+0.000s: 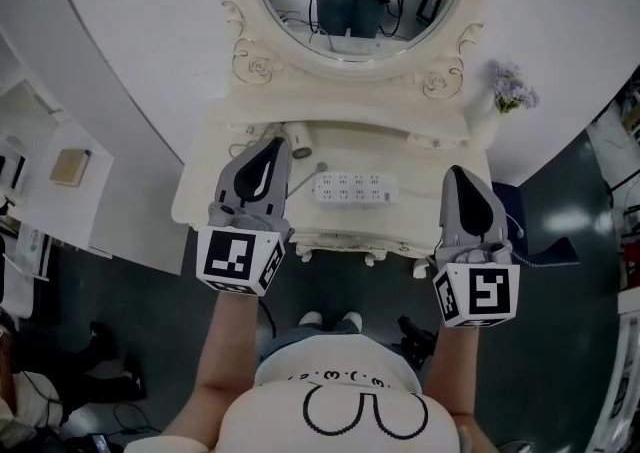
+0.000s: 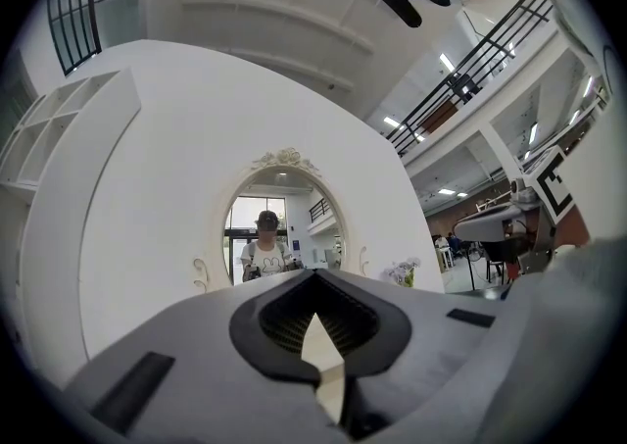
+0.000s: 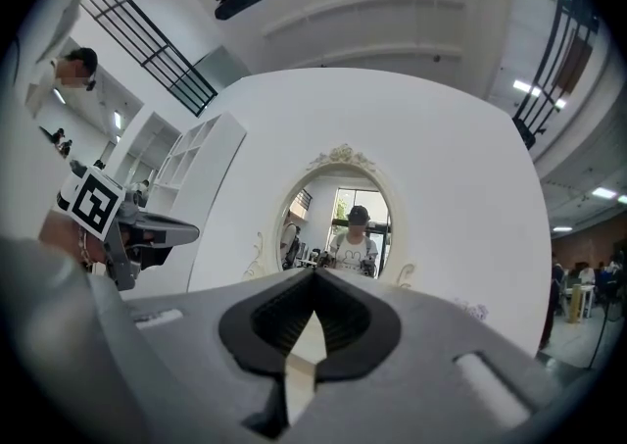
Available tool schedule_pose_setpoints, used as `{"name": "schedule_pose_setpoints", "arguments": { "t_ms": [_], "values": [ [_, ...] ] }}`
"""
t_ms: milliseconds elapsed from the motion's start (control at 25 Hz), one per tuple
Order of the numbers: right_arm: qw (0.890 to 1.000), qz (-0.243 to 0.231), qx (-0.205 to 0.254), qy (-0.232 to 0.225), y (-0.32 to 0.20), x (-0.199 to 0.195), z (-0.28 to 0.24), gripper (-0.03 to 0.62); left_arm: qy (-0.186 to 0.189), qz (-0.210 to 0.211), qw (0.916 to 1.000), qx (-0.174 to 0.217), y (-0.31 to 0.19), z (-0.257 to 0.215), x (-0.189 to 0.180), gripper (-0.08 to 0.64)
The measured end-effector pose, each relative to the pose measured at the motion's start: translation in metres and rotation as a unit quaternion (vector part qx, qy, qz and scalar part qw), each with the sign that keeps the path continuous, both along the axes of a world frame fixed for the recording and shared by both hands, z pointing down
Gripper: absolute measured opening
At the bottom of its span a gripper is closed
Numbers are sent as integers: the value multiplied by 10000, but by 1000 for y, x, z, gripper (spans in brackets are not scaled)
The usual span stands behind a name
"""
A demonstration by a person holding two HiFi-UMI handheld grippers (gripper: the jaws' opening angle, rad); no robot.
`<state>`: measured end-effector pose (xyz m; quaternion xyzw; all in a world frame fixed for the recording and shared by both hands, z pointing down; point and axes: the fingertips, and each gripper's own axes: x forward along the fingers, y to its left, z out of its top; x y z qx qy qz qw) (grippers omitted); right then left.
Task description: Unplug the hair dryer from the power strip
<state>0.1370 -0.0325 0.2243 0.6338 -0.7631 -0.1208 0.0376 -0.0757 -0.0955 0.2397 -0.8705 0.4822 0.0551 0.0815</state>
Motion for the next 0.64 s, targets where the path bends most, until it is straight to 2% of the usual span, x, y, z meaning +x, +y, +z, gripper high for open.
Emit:
{"name": "schedule_pose_setpoints", "arguments": {
  "t_ms": [640],
  "values": [
    [9999,2,-70,-111,2,-8,3,-6,-73,-23,9999,65,0,-2,-6,-3]
  ]
}}
